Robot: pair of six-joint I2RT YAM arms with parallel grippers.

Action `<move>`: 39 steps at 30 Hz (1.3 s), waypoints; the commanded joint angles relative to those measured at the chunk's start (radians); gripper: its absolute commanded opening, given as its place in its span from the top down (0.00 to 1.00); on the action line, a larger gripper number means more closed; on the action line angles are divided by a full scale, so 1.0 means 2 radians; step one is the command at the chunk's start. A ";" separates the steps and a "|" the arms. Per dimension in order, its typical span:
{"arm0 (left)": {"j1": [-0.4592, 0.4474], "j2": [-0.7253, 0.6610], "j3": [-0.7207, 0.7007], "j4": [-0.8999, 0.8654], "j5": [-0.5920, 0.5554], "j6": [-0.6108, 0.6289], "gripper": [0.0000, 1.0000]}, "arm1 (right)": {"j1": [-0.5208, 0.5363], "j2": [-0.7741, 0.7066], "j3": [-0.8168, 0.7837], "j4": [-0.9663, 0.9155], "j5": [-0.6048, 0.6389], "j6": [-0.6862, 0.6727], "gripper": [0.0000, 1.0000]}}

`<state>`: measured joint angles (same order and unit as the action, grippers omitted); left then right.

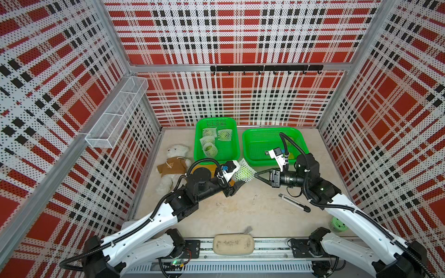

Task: Sleeve custard apples in foam nets
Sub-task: Put on the foam net on the custard apple.

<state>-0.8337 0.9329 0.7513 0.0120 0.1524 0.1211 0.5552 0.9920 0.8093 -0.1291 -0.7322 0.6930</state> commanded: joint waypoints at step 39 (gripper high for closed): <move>0.167 0.008 0.043 0.051 0.406 -0.200 0.70 | 0.038 0.001 0.017 0.135 -0.064 -0.141 0.40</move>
<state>-0.4950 0.9482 0.8089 0.1104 0.9058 -0.2626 0.6155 0.9886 0.8062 0.0570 -0.8471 0.4591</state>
